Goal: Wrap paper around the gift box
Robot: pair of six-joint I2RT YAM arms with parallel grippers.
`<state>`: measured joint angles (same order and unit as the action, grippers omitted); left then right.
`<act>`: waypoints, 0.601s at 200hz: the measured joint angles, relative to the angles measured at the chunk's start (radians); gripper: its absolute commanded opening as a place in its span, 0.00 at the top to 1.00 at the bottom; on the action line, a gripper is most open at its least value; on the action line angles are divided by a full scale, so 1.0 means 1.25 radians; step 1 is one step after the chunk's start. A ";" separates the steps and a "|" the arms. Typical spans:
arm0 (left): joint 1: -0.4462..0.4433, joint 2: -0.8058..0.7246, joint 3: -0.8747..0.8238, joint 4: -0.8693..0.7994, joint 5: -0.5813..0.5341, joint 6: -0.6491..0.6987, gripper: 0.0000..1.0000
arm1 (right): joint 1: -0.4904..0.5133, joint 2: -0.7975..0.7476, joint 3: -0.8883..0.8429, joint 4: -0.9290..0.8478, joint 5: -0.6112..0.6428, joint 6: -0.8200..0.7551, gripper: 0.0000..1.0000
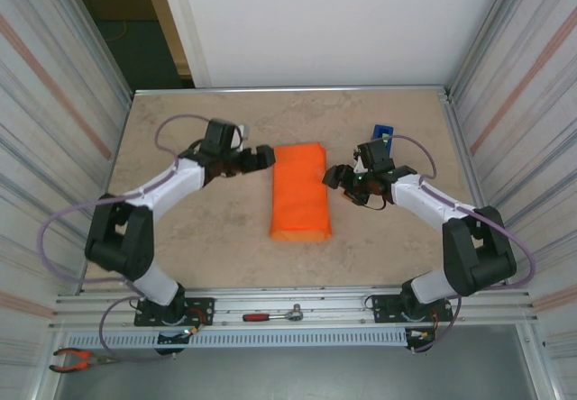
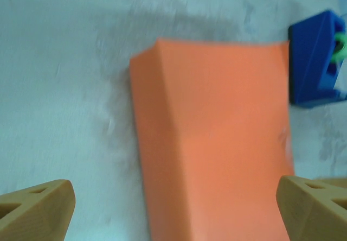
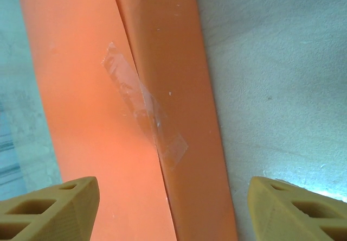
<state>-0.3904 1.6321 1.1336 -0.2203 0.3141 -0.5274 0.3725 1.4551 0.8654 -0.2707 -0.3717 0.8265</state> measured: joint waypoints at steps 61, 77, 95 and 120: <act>0.012 0.225 0.217 -0.121 0.025 0.005 0.01 | 0.000 -0.022 -0.038 0.002 0.000 0.003 0.23; 0.010 0.249 0.241 -0.138 0.031 0.005 0.02 | 0.001 -0.022 -0.042 0.001 0.000 0.004 0.23; -0.002 0.270 0.268 -0.142 0.037 0.001 0.07 | 0.005 -0.022 -0.042 0.006 0.001 0.004 0.22; -0.032 0.288 0.296 -0.137 0.051 -0.010 0.14 | 0.017 -0.022 -0.042 0.008 0.001 0.008 0.17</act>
<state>-0.4305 1.9923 1.5036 -0.3920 0.3782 -0.5396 0.3935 1.4281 0.8131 -0.2607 -0.3706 0.8360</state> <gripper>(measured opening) 0.882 0.797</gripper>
